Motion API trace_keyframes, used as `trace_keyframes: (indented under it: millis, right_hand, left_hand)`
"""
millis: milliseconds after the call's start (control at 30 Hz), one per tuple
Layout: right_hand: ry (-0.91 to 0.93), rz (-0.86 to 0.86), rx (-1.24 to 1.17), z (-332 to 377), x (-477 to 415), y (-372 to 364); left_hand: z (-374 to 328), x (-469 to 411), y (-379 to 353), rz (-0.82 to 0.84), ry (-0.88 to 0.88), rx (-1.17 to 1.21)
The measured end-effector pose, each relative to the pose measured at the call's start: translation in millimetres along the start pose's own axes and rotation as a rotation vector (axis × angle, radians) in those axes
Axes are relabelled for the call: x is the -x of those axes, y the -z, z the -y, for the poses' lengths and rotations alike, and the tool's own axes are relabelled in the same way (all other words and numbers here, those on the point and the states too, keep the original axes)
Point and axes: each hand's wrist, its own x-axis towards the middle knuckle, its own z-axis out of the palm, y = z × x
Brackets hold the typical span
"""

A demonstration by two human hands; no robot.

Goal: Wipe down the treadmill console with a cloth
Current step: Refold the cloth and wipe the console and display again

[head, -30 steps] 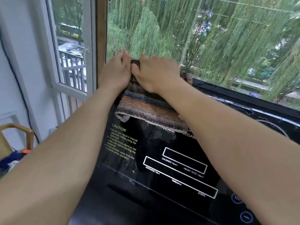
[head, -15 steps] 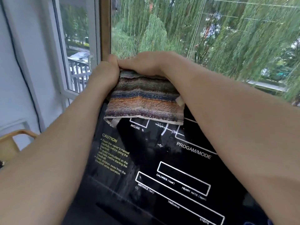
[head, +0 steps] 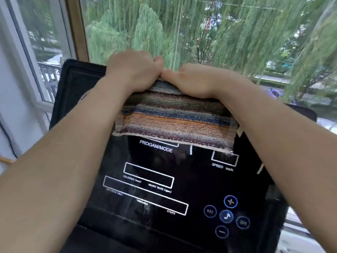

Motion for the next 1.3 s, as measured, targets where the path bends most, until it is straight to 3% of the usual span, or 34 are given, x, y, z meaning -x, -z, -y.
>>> trace_keyframes:
  millis: [133,300,433,533,667,733,867,933,967,1033,1100,1300]
  right_hand:
    - [0.042,-0.085,0.203,-21,22,-2]
    - [-0.179,0.069,0.096,-70,88,21]
    - [-0.137,-0.101,0.151,-87,94,15]
    - [-0.167,-0.099,-0.001,-101,94,21]
    - [-0.376,0.039,-0.264,-126,107,27]
    - [-0.344,0.041,-0.313,-131,106,23]
    - [-0.277,-0.174,-0.256,-136,112,17]
    - [-0.234,-0.285,-0.250,-136,123,5]
    - [-0.229,-0.389,-0.312,-136,129,-4]
    - [-0.310,-0.586,-0.722,-130,143,-23]
    - [-0.384,-0.687,-1.085,-125,153,-42]
    - [-0.363,-0.743,-1.216,-114,164,-66]
  left_hand:
    - [-26,10,5,0.080,-0.057,0.002]
    - [-99,25,1,0.203,-0.218,0.127]
    - [-123,14,2,0.289,-0.111,0.236]
    - [-141,7,-2,0.240,-0.088,0.245]
    - [-169,10,-9,0.233,-0.118,0.246]
    - [-179,9,-8,0.255,-0.117,0.233]
    - [-197,13,-6,0.238,-0.148,0.259]
    - [-204,20,-6,0.152,-0.198,0.259]
    - [-206,24,-7,0.071,-0.238,0.212]
    - [-207,33,-9,-0.079,-0.324,0.178]
    - [-211,46,-14,-0.077,-0.379,0.196]
    - [-220,59,-13,0.046,-0.422,-0.047]
